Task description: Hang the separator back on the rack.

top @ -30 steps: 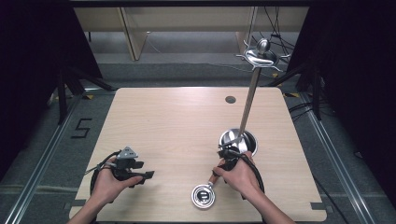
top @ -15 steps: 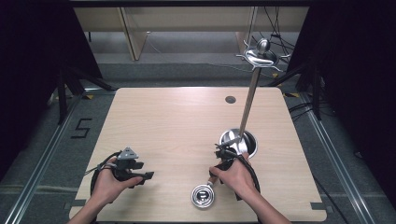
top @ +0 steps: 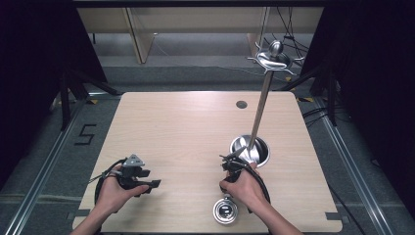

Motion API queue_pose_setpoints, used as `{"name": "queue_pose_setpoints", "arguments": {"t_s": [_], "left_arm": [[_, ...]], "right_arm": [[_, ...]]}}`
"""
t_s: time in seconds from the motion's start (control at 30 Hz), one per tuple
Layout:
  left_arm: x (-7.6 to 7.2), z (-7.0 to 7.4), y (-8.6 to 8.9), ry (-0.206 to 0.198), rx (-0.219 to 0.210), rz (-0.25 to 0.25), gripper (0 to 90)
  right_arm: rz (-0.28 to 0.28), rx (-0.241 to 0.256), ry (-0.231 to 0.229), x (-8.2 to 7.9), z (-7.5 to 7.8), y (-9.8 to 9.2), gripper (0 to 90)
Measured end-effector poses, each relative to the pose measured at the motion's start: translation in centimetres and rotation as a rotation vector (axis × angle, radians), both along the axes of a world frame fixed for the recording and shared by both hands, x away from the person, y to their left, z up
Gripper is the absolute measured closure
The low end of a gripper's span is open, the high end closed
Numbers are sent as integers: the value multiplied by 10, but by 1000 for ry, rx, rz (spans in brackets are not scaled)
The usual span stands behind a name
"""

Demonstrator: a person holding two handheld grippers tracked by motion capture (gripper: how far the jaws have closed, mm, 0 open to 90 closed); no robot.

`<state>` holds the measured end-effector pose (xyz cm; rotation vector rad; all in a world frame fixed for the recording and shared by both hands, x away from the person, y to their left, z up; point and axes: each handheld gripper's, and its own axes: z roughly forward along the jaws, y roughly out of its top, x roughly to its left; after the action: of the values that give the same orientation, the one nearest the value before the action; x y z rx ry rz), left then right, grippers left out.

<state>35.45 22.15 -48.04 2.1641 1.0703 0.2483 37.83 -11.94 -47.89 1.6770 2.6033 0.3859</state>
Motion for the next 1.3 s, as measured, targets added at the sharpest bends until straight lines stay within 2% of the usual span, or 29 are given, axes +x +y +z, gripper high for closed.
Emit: {"name": "queue_pose_setpoints", "arguments": {"t_s": [0.03, 0.1, 0.13, 0.17, 0.27, 0.3, 0.33, 0.37, 0.43, 0.47, 0.5, 0.53, 0.57, 0.6, 0.67, 0.7, 0.73, 0.8, 0.83, 0.9, 0.93, 0.97, 1.0, 1.03, 1.1, 1.13, 1.17, 1.23, 1.3], "left_arm": [[0, 0, 0, 0, 0, 0, 385], [0, 0, 0, 5, 4, 1, 385], [0, 0, 0, 1, -2, 1, 385], [0, 0, 0, 3, -2, 1, 385], [0, 0, 0, 6, 0, -4, 385], [0, 0, 0, 3, 0, 0, 385], [0, 0, 0, 6, -5, -3, 385], [0, 0, 0, 5, -6, 0, 385], [0, 0, 0, 3, -5, 4, 385], [0, 0, 0, 5, -3, 4, 385], [0, -1, 0, 10, -9, 11, 385], [0, -1, 0, 10, -9, 11, 385], [0, 0, 1, 4, -2, 3, 385], [0, 0, 1, 5, -1, 2, 385], [0, 0, 1, 4, -1, 1, 385], [0, 0, 1, 4, 0, 1, 385], [0, 0, 1, 4, 0, 1, 385], [0, 0, 1, 4, 0, 1, 385], [0, 0, 1, 4, 0, 1, 385], [0, 0, 1, 4, 0, 2, 385], [0, 0, 1, 6, -3, 0, 385], [-1, 0, 1, 7, -4, -2, 385], [-1, 0, 1, 7, -4, -2, 385], [-1, 0, 1, 9, -1, -2, 385], [-1, 0, 1, 17, -10, 4, 386], [-1, 0, 1, 17, -9, 3, 386], [-1, -1, 1, 17, -9, 4, 385], [-1, -1, 1, 13, -10, 5, 386], [-1, -1, 0, 11, -8, 6, 386]], "right_arm": [[0, -3, 1, -1, 1, 1, 575], [-32, -64, 47, -4, 5, 4, 616], [-17, -47, 37, -4, 4, 2, 628], [36, -26, 8, -2, 2, -1, 631], [69, -58, -3, -2, 3, -4, 617], [66, -116, -14, -3, 5, -4, 600], [57, -130, -13, -4, 5, -3, 588], [85, -77, -20, -3, 3, -6, 587], [47, -99, 8, -6, 4, -3, 590], [60, -95, 6, -6, 3, -4, 593], [81, -136, -9, -6, 3, -4, 594], [84, -131, -18, -6, 3, -4, 602], [84, -131, -18, -6, 3, -4, 602], [114, -149, -5, -5, 3, -6, 621], [77, -141, 31, -6, 5, -3, 636], [92, -152, 22, -5, 4, -5, 638], [94, -131, 11, -5, 2, -6, 641], [113, -132, 5, -4, 3, -7, 653], [95, -135, 9, -5, 2, -7, 660], [92, -140, 26, -4, 3, -8, 670], [108, -127, 13, -3, 2, -10, 682], [137, -135, 0, 0, 2, -14, 692], [137, -135, 0, 0, 2, -14, 692], [103, -85, 33, -2, 2, -14, 693], [115, -75, 27, -1, 2, -15, 694], [102, -123, 12, -3, 4, -13, 693], [73, -127, 39, -4, 6, -11, 693], [171, -152, 4, -2, 4, -18, 693], [220, -156, -22, 0, 2, -20, 694]]}}
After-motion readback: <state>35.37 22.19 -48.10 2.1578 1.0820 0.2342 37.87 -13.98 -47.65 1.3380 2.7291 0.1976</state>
